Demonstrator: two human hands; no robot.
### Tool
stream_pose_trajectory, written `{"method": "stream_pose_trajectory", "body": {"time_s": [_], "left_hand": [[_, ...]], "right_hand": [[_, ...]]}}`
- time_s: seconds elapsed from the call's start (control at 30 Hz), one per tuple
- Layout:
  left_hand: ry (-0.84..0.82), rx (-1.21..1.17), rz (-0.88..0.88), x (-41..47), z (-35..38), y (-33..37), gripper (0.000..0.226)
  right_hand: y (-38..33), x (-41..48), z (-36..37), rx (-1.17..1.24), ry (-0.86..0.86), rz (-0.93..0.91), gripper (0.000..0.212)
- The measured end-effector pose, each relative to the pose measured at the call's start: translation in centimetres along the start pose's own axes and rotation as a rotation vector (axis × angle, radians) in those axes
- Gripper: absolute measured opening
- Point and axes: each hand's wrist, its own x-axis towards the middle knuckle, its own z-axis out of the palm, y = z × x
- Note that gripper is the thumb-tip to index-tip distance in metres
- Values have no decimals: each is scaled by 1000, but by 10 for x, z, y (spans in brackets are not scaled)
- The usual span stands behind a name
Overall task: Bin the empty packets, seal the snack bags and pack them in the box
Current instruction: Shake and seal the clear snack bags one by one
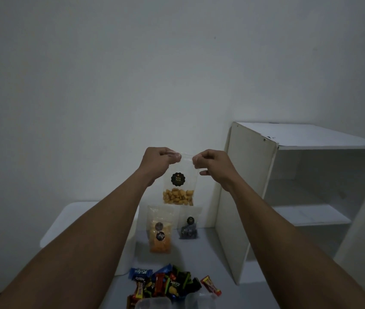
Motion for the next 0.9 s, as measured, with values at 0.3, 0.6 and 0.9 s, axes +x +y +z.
{"method": "stream_pose_trajectory", "body": {"time_s": [0.3,0.6,0.9], "left_hand": [[36,-146,-36,8,4,-10,10],[-63,-147,-34,9,9,-2,8],[22,-12,4,15,1,-7,6]], "right_hand": [[5,6,-10,-16,48,3,14],[-4,16,2,-76,6,-55,13],[8,17,10,106,-49,-8,17]]}}
